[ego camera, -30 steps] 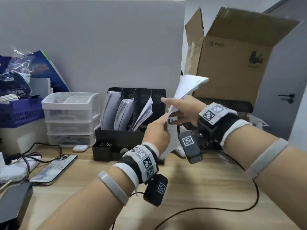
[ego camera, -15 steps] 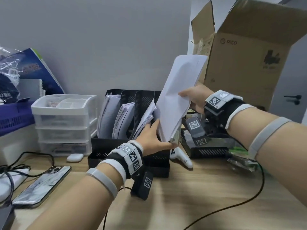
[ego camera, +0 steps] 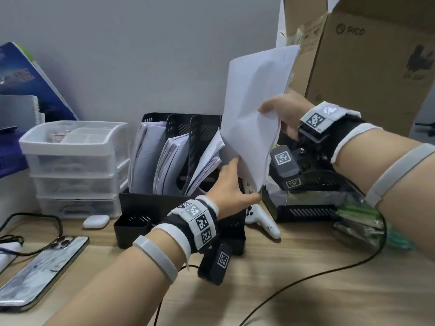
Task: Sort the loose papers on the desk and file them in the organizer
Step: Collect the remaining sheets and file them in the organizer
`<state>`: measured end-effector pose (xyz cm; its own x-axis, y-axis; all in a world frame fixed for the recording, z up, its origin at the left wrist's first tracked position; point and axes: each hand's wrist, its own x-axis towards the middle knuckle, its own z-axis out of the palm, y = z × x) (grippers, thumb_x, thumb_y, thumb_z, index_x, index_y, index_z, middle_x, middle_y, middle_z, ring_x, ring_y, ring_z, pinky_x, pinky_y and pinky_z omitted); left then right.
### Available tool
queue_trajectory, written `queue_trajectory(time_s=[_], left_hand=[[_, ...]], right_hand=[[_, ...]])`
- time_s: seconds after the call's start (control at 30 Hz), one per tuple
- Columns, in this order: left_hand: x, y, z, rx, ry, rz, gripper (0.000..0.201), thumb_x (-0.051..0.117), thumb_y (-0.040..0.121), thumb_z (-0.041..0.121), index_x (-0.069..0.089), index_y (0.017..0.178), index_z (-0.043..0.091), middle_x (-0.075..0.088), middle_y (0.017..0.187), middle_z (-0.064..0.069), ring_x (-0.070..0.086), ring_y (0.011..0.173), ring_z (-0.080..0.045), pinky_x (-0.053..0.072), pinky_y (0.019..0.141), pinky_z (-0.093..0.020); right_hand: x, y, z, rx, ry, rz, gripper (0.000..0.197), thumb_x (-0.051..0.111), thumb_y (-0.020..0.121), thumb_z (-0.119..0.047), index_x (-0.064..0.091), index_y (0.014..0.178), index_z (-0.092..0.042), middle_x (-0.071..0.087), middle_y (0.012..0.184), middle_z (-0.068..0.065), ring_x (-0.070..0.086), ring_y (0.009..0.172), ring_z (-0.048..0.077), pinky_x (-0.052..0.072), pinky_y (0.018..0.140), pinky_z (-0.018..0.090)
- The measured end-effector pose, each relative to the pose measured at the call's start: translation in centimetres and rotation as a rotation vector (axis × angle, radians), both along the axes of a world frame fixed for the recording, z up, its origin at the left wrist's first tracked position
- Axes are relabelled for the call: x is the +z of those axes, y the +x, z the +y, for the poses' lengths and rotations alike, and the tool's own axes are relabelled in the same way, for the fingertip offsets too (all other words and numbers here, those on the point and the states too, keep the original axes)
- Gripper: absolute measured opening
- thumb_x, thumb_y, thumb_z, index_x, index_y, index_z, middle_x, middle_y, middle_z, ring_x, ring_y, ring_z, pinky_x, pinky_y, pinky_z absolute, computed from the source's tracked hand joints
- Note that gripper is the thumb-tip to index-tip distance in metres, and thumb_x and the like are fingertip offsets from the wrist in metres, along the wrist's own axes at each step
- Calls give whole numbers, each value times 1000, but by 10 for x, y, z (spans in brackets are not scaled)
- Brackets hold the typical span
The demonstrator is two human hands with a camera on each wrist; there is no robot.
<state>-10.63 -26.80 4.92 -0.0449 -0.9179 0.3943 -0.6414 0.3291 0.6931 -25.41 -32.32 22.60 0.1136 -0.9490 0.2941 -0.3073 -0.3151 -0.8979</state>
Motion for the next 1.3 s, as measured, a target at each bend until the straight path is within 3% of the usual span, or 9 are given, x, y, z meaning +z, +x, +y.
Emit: queue_trajectory(time_s=[0.2, 0.3, 0.4, 0.67, 0.8, 1.0, 1.13, 1.2, 1.3], left_hand=[[11, 4, -3, 30, 63, 351, 118, 73, 65, 80, 18, 160, 37, 29, 167, 1, 37, 149, -20, 41, 118, -52], [21, 9, -7, 49, 106, 501, 79, 62, 97, 48, 19, 163, 36, 28, 168, 4, 42, 146, -25, 53, 105, -54], [25, 17, -15, 63, 110, 479, 66, 58, 103, 23, 27, 161, 32, 35, 164, -1, 49, 135, -23, 57, 101, -51], [23, 25, -22, 27, 172, 393, 62, 57, 102, 14, 37, 158, 26, 49, 154, -6, 64, 107, -12, 55, 102, -39], [21, 23, -22, -68, 215, 415, 90, 75, 83, 35, 28, 160, 36, 38, 162, -1, 54, 135, -22, 54, 103, -45], [23, 26, -22, -128, 66, 335, 135, 93, 65, 54, -3, 161, 47, 35, 166, 8, 40, 147, -9, 43, 116, -47], [18, 31, -29, 19, 10, 381, 87, 70, 92, 27, 17, 159, 47, 66, 136, -1, 70, 114, -23, 62, 89, -50], [19, 37, -26, 114, 55, 464, 71, 49, 99, 13, 28, 156, 49, 59, 143, -5, 69, 111, -34, 66, 71, -54], [20, 42, -20, 145, 74, 458, 72, 37, 100, 5, 30, 154, 52, 43, 154, 2, 57, 123, -36, 66, 67, -50]], right_hand=[[-4, -10, 24, -47, -17, -9, 48, 73, 59, -17, 59, 105, -10, 71, 112, 17, 70, 104, 36, 54, 99, 51], [-5, -11, 30, -33, -29, 8, 20, 65, 80, 0, 58, 92, -14, 70, 116, 20, 68, 107, 38, 53, 100, 50], [-8, -15, 22, -71, -55, 92, 31, 61, 84, 1, 62, 114, -6, 69, 118, 19, 67, 109, 38, 53, 101, 48], [-14, -10, 19, -95, -91, 194, 34, 49, 87, -1, 56, 117, -16, 66, 120, 17, 65, 109, 38, 53, 99, 51], [-12, 10, 20, -24, -112, 209, 39, 53, 87, -5, 56, 117, -29, 69, 106, 4, 66, 106, 32, 55, 96, 43], [-11, 49, 28, 120, -41, -5, 42, 43, 98, 8, 50, 137, -5, 59, 113, 8, 59, 108, 27, 47, 93, 34], [-15, 68, 31, 261, 78, -49, 46, 46, 99, 0, 45, 143, -11, 59, 132, 16, 57, 123, 37, 49, 102, 57], [-17, 67, 31, 349, 158, -79, 37, 44, 102, -3, 45, 136, -16, 58, 127, 18, 62, 115, 36, 57, 89, 58], [-19, 58, 22, 339, 160, -7, 25, 48, 102, -6, 47, 125, -15, 62, 121, 17, 67, 108, 34, 62, 80, 52]])
